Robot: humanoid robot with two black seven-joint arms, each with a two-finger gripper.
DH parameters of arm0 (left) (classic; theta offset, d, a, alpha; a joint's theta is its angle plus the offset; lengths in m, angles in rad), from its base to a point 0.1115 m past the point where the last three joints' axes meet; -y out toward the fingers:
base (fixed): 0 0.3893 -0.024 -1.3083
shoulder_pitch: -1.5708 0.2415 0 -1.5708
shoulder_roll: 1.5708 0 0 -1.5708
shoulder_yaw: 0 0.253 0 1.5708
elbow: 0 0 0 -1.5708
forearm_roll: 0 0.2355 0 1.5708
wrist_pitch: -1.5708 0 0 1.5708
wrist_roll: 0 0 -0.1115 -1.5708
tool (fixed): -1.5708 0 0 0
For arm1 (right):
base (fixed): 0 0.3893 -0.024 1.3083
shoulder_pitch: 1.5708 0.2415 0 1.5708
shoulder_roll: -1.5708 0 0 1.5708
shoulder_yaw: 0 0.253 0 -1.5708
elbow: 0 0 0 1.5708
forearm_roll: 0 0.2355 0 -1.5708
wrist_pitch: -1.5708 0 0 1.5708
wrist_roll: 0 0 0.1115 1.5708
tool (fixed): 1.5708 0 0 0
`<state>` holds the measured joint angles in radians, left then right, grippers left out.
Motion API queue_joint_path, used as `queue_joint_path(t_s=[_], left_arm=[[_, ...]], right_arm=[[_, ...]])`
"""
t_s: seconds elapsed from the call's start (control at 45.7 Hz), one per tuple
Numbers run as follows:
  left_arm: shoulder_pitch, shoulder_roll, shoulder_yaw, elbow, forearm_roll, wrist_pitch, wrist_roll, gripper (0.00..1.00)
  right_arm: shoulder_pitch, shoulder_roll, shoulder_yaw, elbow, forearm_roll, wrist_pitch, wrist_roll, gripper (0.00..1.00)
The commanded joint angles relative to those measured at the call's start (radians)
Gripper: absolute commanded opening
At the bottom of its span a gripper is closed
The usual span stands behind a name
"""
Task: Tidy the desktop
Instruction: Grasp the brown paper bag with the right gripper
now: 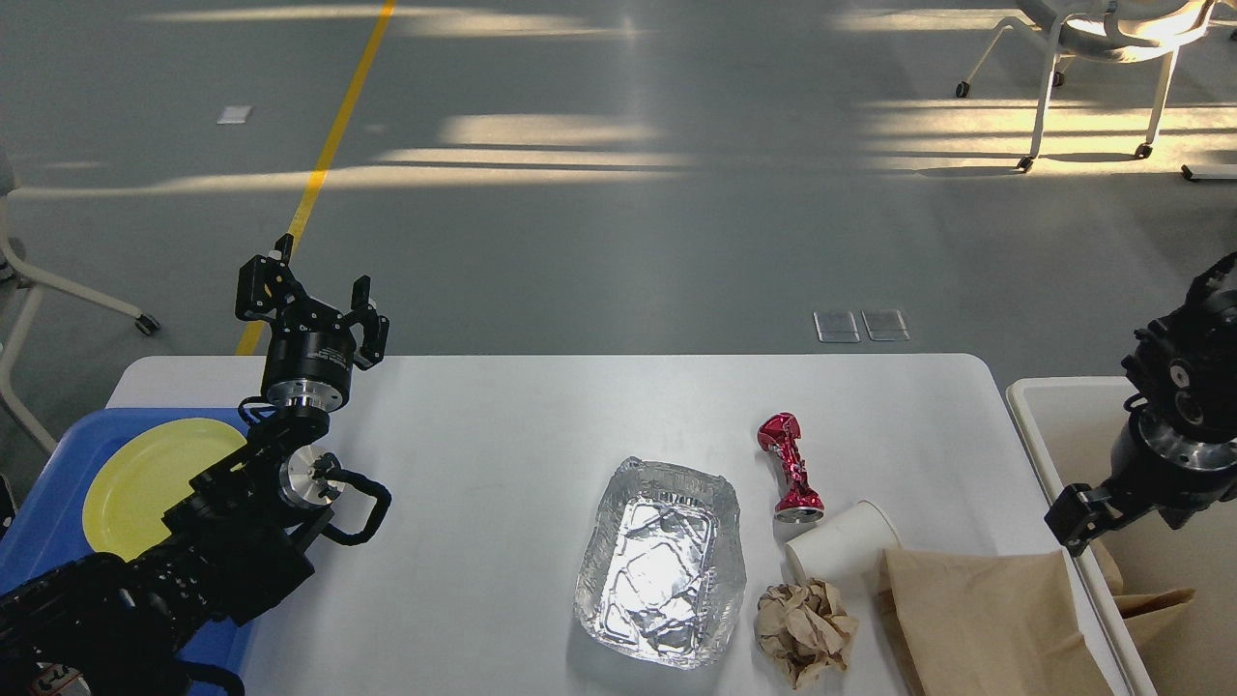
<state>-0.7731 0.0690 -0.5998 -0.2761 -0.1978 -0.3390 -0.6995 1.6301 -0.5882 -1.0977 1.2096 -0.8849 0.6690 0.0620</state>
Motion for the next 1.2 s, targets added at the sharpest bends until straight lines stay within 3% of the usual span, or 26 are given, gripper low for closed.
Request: queue_joint_path(t_s=[0.0, 0.372, 0.416, 0.482, 0.613, 0.722, 0.766, 1.182], left_arm=[[0.0, 0.0, 0.0, 0.0, 0.0, 0.0, 0.0, 0.97], [0.0, 0.0, 0.0, 0.0, 0.0, 0.0, 0.0, 0.97], [0.0, 0.0, 0.0, 0.0, 0.0, 0.0, 0.0, 0.97], [0.0, 0.0, 0.0, 0.0, 0.0, 0.0, 0.0, 0.97], [0.0, 0.0, 0.0, 0.0, 0.001, 0.0, 0.0, 0.97], [0.0, 0.0, 0.0, 0.0, 0.0, 0.0, 0.0, 0.97], [0.0, 0.0, 0.0, 0.0, 0.0, 0.0, 0.0, 0.97], [0.0, 0.0, 0.0, 0.0, 0.0, 0.0, 0.0, 0.97]], right_arm=[[-0.039, -0.001, 0.002, 0.042, 0.001, -0.006, -0.002, 1.0], [-0.229, -0.002, 0.013, -0.012, 0.006, -0.207, -0.004, 1.0], [-0.239, -0.004, 0.018, -0.012, 0.006, -0.226, -0.004, 0.95], [-0.242, -0.015, 0.021, -0.01, 0.006, -0.235, -0.002, 0.79], [-0.242, -0.024, 0.03, -0.004, 0.014, -0.235, 0.002, 0.35], [-0.239, -0.028, 0.03, -0.001, 0.047, -0.23, 0.007, 0.07], [-0.234, -0.038, 0.03, 0.001, 0.053, -0.229, 0.007, 0.02], [-0.231, -0.074, 0.024, 0.007, 0.055, -0.221, 0.025, 0.0]])
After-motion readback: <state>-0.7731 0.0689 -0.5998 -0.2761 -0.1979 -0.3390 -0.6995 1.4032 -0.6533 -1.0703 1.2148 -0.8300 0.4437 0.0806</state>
